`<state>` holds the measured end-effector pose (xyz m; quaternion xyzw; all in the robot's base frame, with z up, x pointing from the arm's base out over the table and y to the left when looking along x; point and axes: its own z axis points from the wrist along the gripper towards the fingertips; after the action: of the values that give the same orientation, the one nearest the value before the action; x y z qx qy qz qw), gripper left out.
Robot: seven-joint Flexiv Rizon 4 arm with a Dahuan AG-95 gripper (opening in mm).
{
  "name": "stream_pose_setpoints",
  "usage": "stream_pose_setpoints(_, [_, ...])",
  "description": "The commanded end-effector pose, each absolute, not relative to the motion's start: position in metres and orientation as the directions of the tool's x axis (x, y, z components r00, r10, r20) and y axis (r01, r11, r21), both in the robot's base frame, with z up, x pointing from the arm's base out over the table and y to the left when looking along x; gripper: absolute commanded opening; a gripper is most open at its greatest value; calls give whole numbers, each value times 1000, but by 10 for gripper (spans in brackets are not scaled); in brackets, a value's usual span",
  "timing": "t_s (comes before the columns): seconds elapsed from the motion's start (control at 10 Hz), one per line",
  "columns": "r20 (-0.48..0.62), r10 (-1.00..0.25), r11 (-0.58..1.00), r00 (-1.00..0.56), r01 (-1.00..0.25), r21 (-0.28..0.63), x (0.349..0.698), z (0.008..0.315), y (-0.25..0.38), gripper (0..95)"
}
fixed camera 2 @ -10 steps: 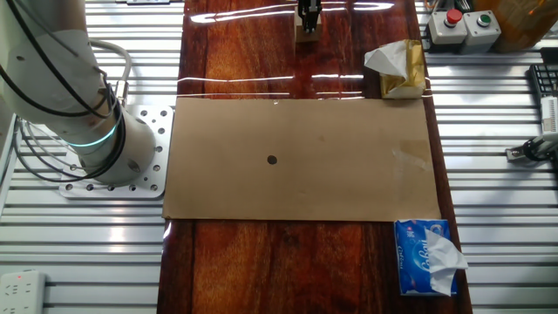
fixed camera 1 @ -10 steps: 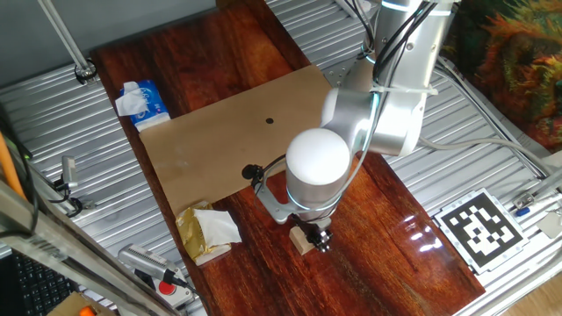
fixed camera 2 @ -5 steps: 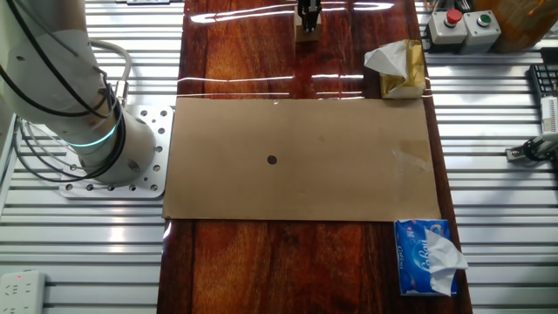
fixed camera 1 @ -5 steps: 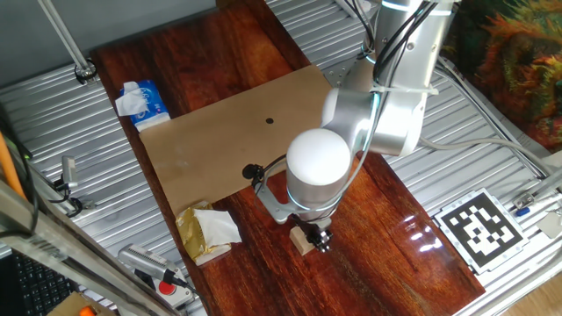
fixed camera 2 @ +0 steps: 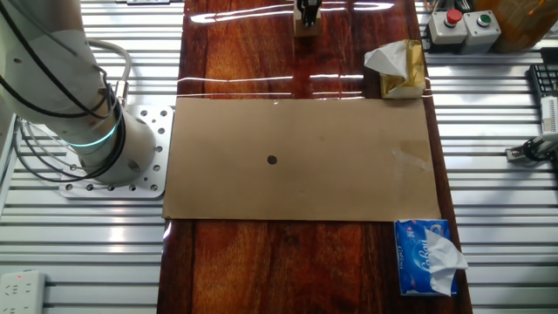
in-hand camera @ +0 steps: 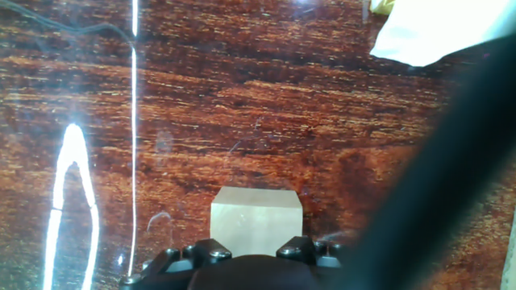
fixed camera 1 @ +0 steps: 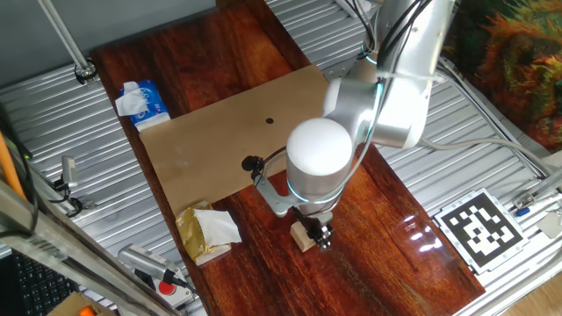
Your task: Grab the block and place it at the designated location
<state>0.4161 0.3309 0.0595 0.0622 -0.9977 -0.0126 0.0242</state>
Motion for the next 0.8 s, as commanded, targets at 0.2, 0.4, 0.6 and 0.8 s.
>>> stream_pose_setpoints(0.2, [51, -122, 992, -991, -121, 30, 412, 79, 329, 380])
stream_pose_setpoints(0.4, [49, -124, 992, -991, -122, 33, 409, 88, 325, 380])
stream_pose_setpoints(0.6, [50, -125, 992, -991, -124, 35, 404, 98, 318, 380])
stream_pose_setpoints(0.8, [49, -130, 991, -990, -129, 33, 401, 104, 314, 380])
